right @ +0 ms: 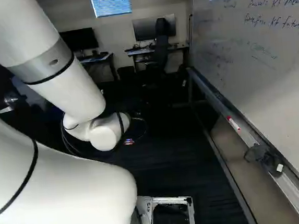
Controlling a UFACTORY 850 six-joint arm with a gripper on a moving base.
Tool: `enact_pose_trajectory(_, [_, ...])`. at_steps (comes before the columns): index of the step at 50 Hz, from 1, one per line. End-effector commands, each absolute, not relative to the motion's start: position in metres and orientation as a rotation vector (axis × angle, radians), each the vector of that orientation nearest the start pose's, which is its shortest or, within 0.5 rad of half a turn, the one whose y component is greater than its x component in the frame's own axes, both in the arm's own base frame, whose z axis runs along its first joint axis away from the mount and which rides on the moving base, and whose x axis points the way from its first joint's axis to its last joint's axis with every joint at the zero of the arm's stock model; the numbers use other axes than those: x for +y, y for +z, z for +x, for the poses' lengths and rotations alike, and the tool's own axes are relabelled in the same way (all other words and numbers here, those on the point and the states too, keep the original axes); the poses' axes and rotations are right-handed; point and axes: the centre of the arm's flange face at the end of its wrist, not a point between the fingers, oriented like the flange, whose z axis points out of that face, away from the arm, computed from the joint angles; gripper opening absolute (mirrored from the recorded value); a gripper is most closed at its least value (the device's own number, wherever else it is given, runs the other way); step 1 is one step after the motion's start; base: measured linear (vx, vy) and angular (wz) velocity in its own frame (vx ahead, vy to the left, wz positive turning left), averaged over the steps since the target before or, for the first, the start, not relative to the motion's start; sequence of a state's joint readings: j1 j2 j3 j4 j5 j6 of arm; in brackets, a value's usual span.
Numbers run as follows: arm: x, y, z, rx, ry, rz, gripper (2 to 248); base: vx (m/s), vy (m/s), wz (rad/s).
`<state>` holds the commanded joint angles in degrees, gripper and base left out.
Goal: Open the door and move inside
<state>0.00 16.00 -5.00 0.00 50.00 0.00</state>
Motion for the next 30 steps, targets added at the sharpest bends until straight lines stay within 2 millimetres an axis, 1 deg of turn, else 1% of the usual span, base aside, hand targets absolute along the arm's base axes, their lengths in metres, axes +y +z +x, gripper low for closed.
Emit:
enact_pose_trajectory(12, [0.0, 0.3656, 0.2703, 0.0, -1.824, -2.558, 247, 0.244, 0.002, -0.022])
enact_pose_trajectory(30, [0.0, 0.3656, 0.2703, 0.0, -1.824, -2.558, 247, 0.2, 0.002, -0.016])
